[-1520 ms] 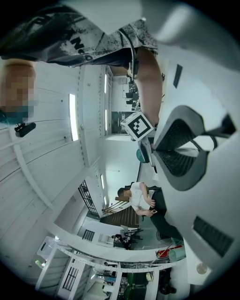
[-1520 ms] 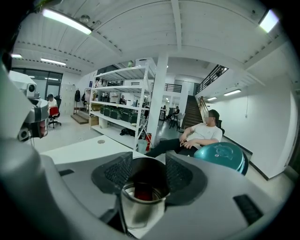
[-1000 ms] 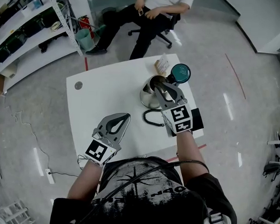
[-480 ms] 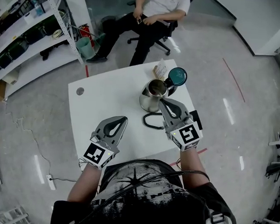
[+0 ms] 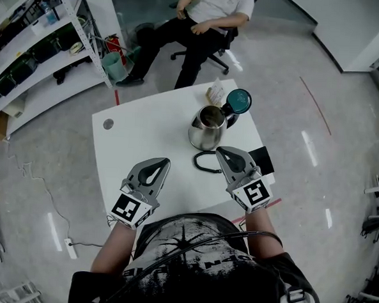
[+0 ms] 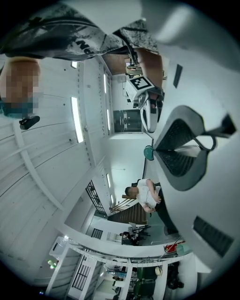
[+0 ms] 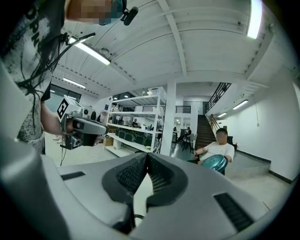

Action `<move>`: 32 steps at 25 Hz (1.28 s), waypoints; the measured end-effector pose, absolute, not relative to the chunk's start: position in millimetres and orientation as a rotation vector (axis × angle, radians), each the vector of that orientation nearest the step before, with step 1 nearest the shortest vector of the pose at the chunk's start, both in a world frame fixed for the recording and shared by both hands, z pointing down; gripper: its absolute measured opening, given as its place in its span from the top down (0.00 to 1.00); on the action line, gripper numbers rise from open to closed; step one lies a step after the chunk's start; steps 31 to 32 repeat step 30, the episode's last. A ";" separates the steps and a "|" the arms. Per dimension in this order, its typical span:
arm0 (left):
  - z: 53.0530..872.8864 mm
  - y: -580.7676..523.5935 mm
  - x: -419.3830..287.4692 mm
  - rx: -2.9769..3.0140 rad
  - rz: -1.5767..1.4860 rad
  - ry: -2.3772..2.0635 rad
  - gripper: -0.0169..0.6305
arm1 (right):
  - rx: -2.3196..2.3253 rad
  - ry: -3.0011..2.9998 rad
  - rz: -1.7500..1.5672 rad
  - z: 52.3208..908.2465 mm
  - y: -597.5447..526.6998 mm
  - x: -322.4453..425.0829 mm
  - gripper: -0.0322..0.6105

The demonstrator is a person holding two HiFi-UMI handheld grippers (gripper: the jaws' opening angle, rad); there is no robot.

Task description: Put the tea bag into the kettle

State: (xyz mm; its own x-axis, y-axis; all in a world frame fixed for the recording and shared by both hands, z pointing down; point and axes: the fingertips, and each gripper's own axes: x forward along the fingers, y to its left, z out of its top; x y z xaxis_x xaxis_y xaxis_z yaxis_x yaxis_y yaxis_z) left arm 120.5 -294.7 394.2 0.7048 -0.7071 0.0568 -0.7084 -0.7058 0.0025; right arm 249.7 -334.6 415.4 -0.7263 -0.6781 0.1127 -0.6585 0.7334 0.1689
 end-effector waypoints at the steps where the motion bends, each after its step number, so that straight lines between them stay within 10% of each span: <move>1: 394.6 -294.7 120.5 2.879 0.086 -1.197 0.96 | 1.074 -2.758 -0.178 416.8 -333.6 249.8 0.93; 32: 396.0 -286.9 130.1 2.867 0.060 -1.225 0.96 | 0.946 -2.754 -0.273 412.2 -321.2 247.2 0.94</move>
